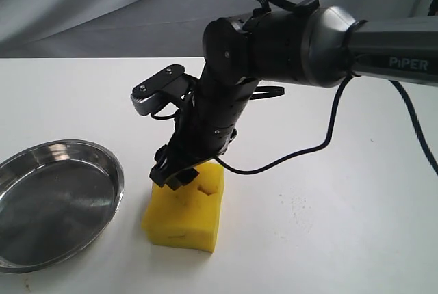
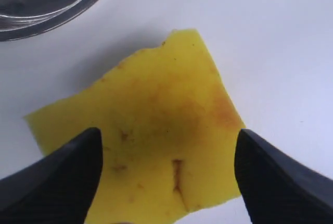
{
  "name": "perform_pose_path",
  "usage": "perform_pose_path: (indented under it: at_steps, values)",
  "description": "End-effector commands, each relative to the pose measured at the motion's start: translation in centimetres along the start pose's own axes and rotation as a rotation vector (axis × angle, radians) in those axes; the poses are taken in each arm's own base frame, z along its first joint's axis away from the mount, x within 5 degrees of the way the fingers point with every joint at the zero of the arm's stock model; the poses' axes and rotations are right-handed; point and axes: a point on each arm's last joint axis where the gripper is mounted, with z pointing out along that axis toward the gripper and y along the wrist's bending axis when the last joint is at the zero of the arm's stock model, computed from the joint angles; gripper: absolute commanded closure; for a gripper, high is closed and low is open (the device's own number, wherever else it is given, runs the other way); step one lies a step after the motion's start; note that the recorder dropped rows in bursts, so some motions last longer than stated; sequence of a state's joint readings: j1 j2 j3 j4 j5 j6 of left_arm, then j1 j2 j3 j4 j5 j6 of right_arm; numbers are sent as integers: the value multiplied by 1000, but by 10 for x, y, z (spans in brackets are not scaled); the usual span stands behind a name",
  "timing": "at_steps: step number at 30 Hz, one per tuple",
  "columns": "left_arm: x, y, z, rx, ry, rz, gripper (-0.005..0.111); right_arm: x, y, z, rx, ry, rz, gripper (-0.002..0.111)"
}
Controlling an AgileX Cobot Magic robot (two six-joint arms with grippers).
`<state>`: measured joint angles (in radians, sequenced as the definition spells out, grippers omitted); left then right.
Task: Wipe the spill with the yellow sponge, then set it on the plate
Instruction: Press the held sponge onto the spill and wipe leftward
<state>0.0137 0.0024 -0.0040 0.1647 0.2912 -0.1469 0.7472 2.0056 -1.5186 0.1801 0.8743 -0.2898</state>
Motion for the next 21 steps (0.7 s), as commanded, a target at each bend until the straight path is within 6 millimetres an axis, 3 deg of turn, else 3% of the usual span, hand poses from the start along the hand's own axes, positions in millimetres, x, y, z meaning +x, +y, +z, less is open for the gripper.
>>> perform_pose_path:
  at_steps: [1, 11, 14, 21]
  values:
    - [1, 0, 0, 5, -5, -6, 107, 5, 1, 16, -27, 51, -9, 48]
    - [1, 0, 0, 5, -5, -6, 107, 10, 28, 54, -73, 140, -102, 56]
    - [1, 0, 0, 5, -5, -6, 107, 12, 33, 65, -82, 167, -110, 68]
    - [1, 0, 0, 5, -5, -6, 107, 13, 38, 66, -108, 179, -95, 101]
